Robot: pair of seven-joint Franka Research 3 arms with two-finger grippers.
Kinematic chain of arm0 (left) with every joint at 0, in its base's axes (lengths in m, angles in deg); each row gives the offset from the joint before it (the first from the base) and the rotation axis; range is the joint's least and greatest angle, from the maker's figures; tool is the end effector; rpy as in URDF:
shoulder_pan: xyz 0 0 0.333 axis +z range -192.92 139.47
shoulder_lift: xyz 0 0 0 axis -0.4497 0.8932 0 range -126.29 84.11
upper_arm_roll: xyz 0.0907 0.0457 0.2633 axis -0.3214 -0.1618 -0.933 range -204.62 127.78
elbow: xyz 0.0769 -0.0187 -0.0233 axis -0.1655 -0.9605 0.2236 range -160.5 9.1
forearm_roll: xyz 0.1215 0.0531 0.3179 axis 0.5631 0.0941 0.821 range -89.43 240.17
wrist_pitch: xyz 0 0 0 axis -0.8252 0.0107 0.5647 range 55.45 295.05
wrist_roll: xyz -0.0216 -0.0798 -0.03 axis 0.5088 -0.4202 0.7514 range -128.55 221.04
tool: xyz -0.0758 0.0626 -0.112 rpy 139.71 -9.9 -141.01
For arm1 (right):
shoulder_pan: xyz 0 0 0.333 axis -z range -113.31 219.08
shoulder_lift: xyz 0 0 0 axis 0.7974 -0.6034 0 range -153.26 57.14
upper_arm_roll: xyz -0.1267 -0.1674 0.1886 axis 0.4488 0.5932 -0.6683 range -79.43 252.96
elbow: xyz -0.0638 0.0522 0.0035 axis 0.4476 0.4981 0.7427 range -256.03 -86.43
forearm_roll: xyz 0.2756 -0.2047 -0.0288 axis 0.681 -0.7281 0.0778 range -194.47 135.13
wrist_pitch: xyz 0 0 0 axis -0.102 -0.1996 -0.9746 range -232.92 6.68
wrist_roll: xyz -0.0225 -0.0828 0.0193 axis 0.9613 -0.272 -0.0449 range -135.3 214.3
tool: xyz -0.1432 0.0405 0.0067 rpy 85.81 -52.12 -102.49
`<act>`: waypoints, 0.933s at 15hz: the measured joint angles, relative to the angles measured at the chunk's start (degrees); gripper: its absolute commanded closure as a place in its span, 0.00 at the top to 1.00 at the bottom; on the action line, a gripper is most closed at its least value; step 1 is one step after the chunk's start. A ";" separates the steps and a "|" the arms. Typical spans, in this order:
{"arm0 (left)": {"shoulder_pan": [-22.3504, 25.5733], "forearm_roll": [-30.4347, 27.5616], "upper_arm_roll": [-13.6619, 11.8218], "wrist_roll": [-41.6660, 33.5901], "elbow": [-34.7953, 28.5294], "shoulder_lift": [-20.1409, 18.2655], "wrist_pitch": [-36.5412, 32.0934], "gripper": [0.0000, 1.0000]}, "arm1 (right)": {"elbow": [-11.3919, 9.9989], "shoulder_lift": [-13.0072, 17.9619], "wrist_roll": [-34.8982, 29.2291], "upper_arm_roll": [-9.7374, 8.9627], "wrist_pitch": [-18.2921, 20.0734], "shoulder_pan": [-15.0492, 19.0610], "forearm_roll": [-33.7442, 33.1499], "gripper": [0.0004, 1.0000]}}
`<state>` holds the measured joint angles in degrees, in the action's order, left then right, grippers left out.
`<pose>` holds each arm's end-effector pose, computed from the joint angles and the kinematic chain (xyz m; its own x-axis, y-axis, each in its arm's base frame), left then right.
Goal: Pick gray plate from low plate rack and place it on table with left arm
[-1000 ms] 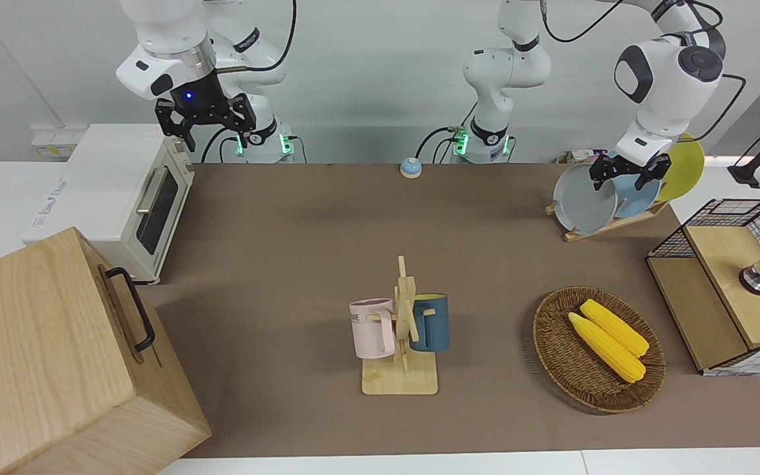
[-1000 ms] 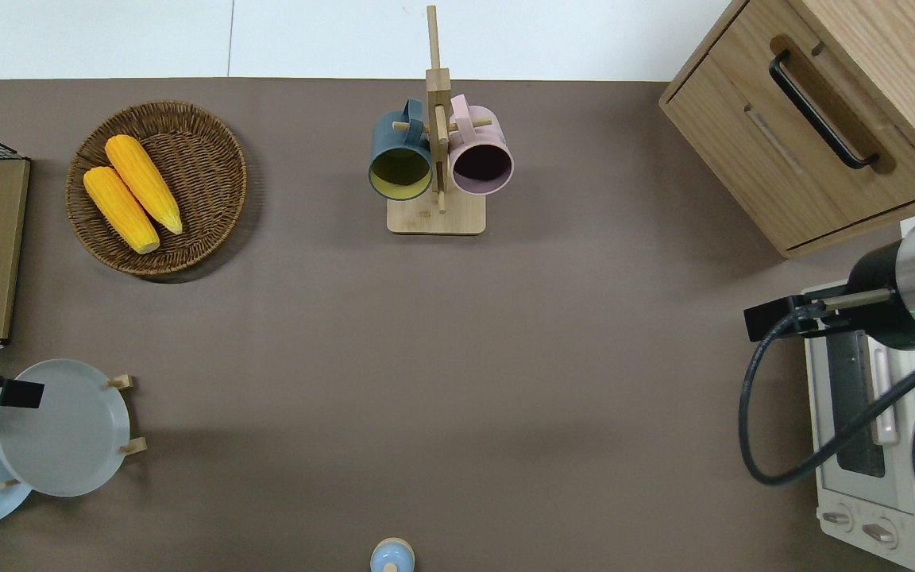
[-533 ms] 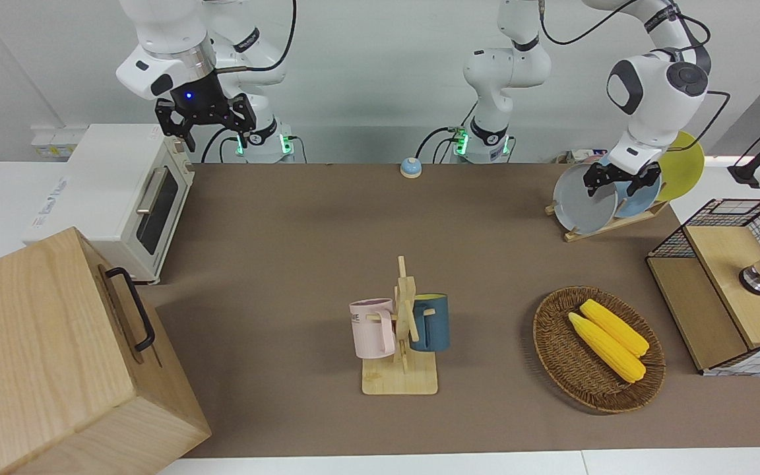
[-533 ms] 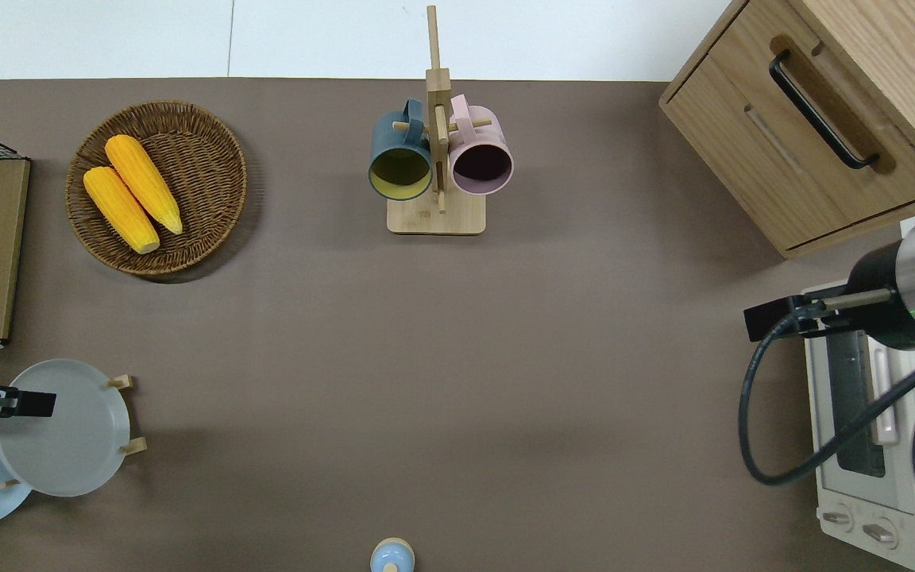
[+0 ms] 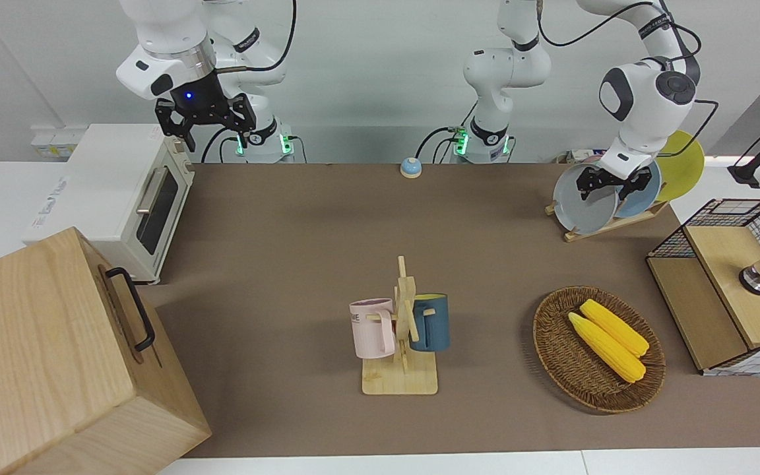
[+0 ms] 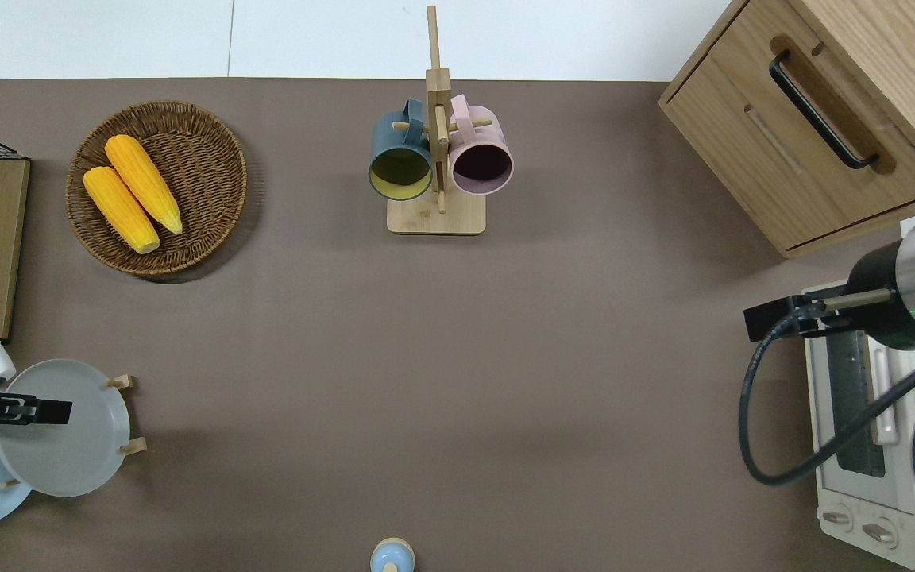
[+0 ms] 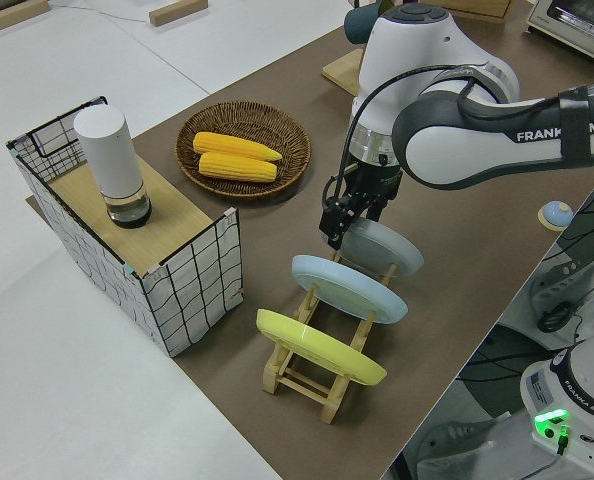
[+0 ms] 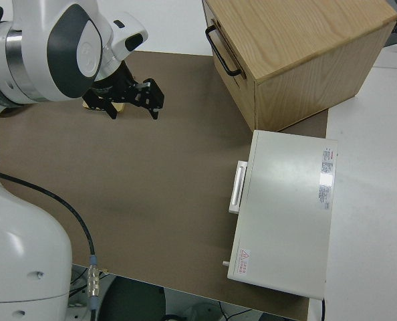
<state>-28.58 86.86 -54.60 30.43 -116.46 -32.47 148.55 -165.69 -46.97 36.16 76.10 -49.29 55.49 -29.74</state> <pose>0.4191 0.1252 0.3694 0.9882 -0.1276 -0.0849 -0.1356 -0.9861 -0.0965 0.4763 0.0681 0.5743 0.9946 0.0817 -0.0645 0.0824 -0.9966 0.0083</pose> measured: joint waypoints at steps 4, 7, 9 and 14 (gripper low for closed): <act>0.01 0.00 -0.01 0.00 -0.09 -0.04 0.09 0.18 | 0.00 0.00 0.00 0.00 0.00 0.00 0.00 0.99; 0.02 0.01 -0.01 0.00 -0.09 -0.11 0.12 0.00 | 0.00 0.00 0.00 0.00 0.00 0.00 0.00 0.99; 0.02 -0.17 0.03 0.08 -0.08 -0.26 0.19 0.00 | 0.00 0.00 0.00 0.00 0.00 0.00 0.00 0.99; 0.00 -0.20 0.18 0.36 -0.07 -0.61 0.08 0.00 | 0.00 0.00 0.00 0.00 0.00 0.00 0.00 0.99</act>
<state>-28.58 86.65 -54.42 30.79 -116.53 -33.08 148.62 -165.69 -46.97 36.16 76.11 -49.29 55.49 -29.74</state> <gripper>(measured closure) 0.890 0.009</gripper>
